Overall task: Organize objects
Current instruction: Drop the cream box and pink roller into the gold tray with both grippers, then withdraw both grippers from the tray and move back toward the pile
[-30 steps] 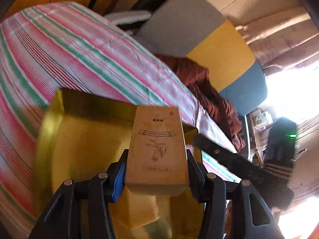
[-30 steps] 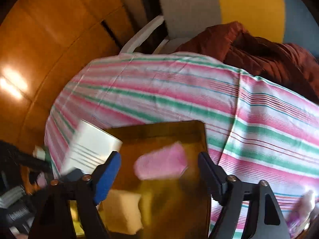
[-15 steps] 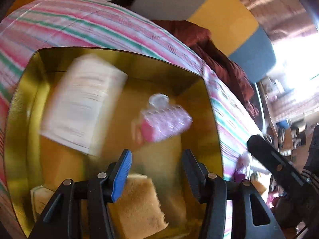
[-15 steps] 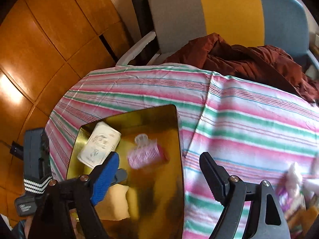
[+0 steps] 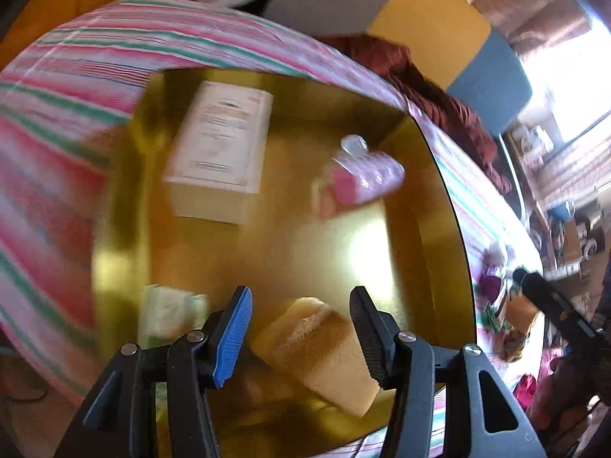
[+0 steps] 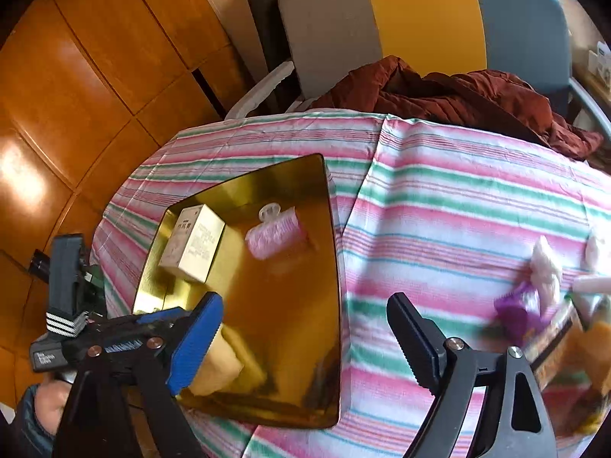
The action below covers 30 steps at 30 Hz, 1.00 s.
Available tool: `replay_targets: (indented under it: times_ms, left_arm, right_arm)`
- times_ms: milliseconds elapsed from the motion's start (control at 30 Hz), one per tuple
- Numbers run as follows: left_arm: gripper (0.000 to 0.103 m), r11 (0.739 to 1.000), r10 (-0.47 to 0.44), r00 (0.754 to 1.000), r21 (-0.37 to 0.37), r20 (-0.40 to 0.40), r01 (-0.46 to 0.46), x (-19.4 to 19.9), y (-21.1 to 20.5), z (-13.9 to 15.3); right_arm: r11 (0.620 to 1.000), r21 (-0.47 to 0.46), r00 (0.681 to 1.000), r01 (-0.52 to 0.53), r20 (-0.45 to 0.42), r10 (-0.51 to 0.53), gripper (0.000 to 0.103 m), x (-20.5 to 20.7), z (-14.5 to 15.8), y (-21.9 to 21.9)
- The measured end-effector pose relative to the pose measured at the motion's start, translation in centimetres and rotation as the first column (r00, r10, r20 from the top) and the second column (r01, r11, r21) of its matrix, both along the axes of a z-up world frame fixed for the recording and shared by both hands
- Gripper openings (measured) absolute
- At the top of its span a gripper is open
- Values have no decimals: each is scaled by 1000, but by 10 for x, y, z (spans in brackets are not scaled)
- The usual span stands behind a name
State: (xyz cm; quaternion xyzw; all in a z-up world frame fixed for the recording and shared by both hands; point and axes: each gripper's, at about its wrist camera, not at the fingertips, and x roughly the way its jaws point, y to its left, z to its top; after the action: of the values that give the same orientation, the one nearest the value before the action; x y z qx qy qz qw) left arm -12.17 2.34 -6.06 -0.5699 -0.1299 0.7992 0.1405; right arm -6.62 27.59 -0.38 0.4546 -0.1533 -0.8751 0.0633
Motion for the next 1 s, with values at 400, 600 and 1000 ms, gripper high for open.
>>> replay_targets:
  times_ms: [400, 600, 1000]
  left_arm:
    - [54, 997, 12, 952, -71, -307, -36, 51, -19, 56]
    - [54, 983, -51, 918, -184, -393, -24, 73, -4, 65]
    - [54, 950, -64, 877, -297, -476, -92, 99, 2, 75]
  right_arm:
    - [999, 29, 999, 32, -33, -31, 93, 44, 0, -9]
    - [994, 102, 998, 27, -55, -21, 93, 62, -2, -19]
    - [978, 207, 994, -3, -107, 26, 93, 80, -5, -50]
